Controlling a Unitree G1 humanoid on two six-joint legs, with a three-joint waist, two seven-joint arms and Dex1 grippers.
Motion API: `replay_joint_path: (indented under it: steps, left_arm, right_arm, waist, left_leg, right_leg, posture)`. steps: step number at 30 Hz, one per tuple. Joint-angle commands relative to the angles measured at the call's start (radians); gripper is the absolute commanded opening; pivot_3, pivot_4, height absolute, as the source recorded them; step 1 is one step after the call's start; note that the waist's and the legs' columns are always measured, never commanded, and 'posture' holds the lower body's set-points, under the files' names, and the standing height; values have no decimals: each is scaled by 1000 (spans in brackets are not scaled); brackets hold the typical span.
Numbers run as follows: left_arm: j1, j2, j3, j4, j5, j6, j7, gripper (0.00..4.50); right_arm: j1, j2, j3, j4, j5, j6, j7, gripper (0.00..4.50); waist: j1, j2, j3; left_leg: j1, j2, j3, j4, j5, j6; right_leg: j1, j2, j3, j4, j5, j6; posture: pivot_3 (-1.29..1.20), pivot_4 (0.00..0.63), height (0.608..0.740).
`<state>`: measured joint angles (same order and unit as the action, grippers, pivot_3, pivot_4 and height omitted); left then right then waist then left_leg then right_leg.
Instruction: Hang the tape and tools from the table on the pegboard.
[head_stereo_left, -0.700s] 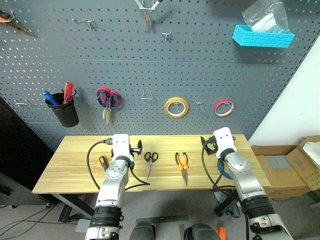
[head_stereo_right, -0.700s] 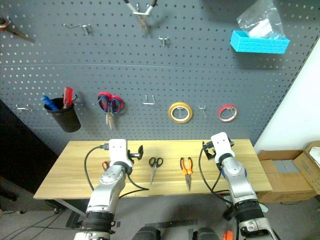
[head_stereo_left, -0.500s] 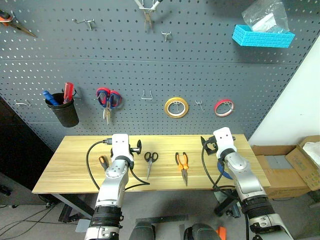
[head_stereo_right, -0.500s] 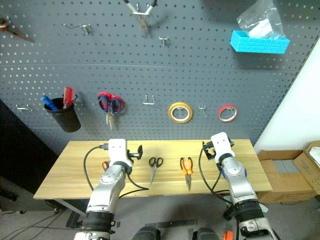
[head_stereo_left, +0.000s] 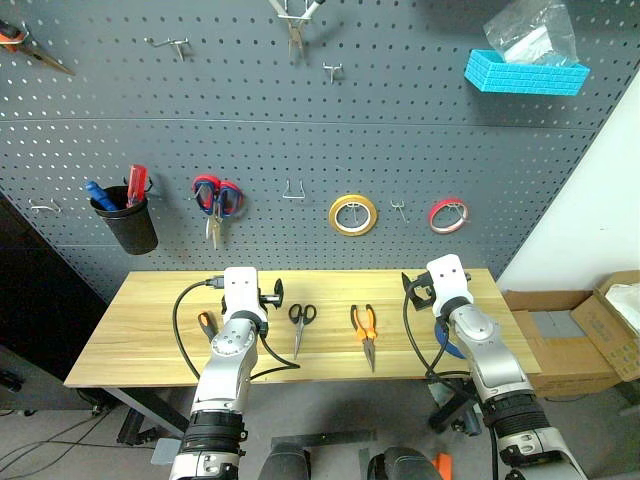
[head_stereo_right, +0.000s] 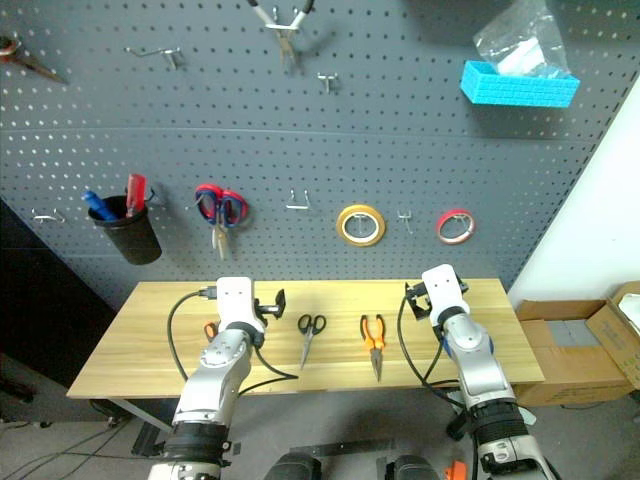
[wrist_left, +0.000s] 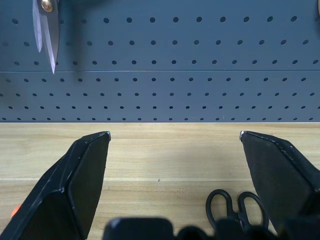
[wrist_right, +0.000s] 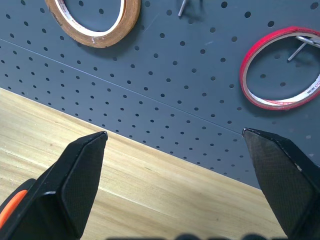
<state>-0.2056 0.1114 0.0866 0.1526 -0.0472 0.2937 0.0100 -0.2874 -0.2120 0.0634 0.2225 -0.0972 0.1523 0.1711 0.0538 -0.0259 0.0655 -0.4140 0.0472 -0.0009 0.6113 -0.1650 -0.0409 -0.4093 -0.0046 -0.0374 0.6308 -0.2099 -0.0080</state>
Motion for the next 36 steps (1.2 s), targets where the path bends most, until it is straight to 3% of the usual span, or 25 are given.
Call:
replay_joint_path:
  steps: [1,18,26,31,36]
  left_arm:
    - [-19,-3,6,-45,-1,-22,2,4468]
    - [-13,-6,-2,-60,-23,0,-28,4468]
    - [-63,130,-130,-152,-133,81,-426,4468]
    - [-95,245,-245,-196,-188,164,-693,4468]
    - [-158,297,-348,-182,-188,184,-855,4468]
  right_arm:
    - [-13,-7,-8,-14,-2,-7,-1,4500]
    - [-2,-17,-9,-31,1,10,10,4500]
    - [25,-75,-54,-167,70,331,105,4500]
    - [-39,-130,-119,-194,143,596,152,4500]
    - [-128,-155,-160,-134,185,783,155,4500]
  waist:
    - [0,0,0]
    - [0,0,0]
    - [-3,8,16]
    - [-15,15,63]
    - [-30,10,112]
  left_leg:
    - [0,0,0,0,0,0]
    - [0,0,0,0,0,0]
    - [-1,0,1,0,-3,-4]
    - [0,0,1,0,-3,-4]
    - [-4,0,2,0,1,1]
  right_leg:
    - [0,0,0,0,0,0]
    - [0,0,0,0,0,0]
    - [-2,-1,0,0,0,-1]
    - [-3,-3,1,1,-1,-1]
    - [-9,-4,3,6,-1,-1]
  posture:
    - [141,0,740]
    - [136,0,740]
    - [105,103,740]
    - [80,178,740]
    - [51,246,740]
